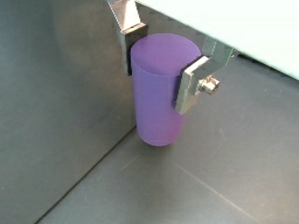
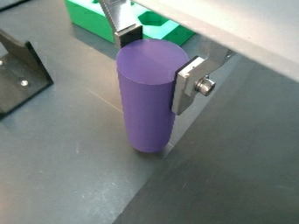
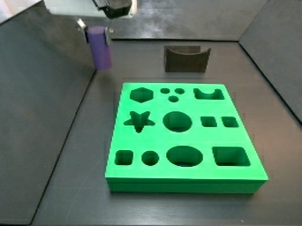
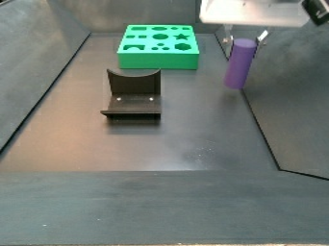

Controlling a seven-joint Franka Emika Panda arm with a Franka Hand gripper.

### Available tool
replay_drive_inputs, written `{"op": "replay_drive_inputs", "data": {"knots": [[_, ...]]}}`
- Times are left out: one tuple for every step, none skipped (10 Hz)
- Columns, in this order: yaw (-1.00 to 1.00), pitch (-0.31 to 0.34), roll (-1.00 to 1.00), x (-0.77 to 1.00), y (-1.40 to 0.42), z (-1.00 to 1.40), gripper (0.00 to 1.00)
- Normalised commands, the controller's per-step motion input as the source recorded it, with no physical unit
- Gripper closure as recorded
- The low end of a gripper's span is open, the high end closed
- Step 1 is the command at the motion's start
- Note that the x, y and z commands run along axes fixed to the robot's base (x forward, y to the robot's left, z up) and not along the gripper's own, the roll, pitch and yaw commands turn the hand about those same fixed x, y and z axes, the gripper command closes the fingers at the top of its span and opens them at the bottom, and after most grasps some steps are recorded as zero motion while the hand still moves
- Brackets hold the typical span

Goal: Pick up the round object. Move up. Move to above the board. Insert the round object.
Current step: Move up, then move to above the board.

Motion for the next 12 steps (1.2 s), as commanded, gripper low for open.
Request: {"op": "replay_drive_inputs", "data": {"knots": [[-0.01,0.046,-0.12,-0.02,-0.01,0.36,1.00],[-0.01,0.045,-0.13,-0.02,-0.01,0.30,1.00],[0.11,-0.225,-0.08,0.49,-0.01,1.00,1.00],[0.11,-0.216,-0.09,0.50,-0.01,1.00,1.00],[0.08,-0.094,-0.09,0.46,-0.01,1.00,1.00],[0.05,-0.035,-0.09,0.42,-0.01,1.00,1.00],[0.04,0.017,-0.10,0.38,-0.01,1.00,1.00],[0.03,0.032,-0.10,0.36,-0.01,1.00,1.00],[0.02,0.060,-0.10,0.30,-0.01,1.00,1.00],[0.02,0.063,-0.10,0.27,-0.01,1.00,1.00],[0.02,0.062,-0.10,0.24,-0.01,1.00,1.00],[0.01,0.056,-0.11,0.19,-0.01,1.00,1.00]]}}
